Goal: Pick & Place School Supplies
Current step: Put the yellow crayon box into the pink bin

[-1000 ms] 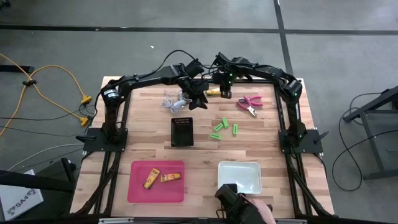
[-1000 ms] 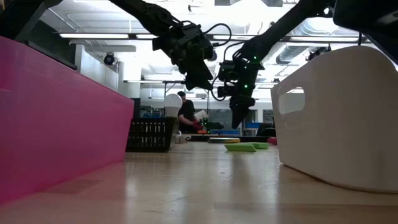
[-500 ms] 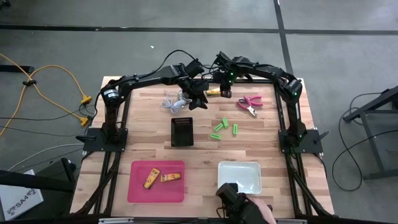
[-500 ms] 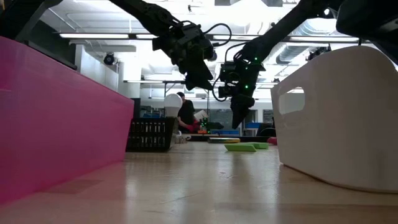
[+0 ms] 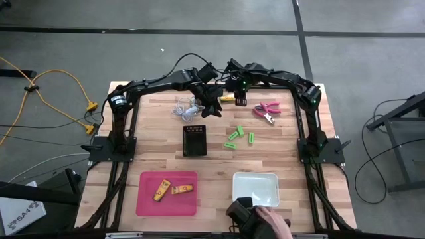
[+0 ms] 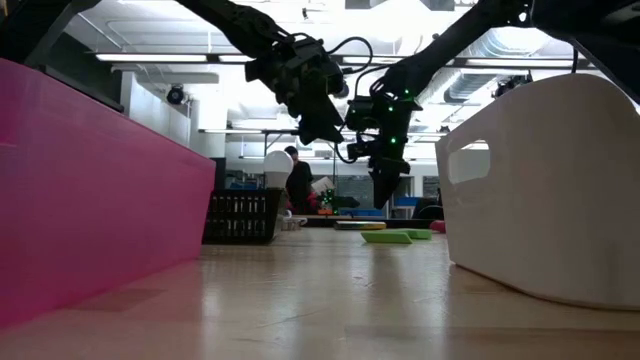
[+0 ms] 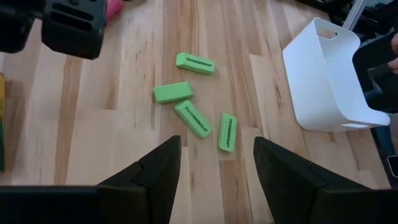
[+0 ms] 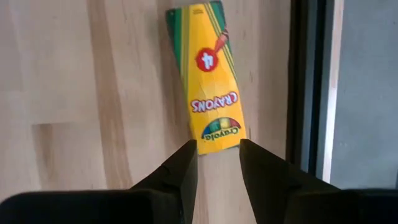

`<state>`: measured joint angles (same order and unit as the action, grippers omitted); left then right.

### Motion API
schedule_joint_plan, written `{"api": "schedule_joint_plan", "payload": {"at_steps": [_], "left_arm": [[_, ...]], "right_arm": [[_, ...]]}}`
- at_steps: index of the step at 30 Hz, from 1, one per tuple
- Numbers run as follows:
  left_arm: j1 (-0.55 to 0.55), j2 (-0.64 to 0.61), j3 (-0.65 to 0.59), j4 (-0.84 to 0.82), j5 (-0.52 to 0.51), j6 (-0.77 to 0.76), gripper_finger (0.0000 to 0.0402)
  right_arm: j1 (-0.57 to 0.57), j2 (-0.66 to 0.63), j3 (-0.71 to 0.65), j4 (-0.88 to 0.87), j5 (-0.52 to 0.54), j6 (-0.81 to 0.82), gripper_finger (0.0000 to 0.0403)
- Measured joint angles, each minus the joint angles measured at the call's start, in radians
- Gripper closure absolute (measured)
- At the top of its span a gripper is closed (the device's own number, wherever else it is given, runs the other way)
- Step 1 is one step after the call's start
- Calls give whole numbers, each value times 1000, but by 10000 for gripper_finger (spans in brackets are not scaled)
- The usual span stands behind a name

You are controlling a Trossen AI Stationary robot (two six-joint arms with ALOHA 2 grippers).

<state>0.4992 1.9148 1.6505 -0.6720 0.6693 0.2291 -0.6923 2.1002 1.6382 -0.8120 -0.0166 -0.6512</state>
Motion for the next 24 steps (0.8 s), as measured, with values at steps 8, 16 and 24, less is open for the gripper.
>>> {"api": "schedule_joint_plan", "payload": {"at_steps": [8,16,24], "left_arm": [[-12,0,0,0,62,5,204],[-26,-18,0,-16,53,20,204],[-38,-115,0,-72,29,78,204]], "right_arm": [[0,0,0,-1,0,-1,252],[1,0,0,-2,-16,-1,207],[-4,0,0,-21,-37,-1,208]]}}
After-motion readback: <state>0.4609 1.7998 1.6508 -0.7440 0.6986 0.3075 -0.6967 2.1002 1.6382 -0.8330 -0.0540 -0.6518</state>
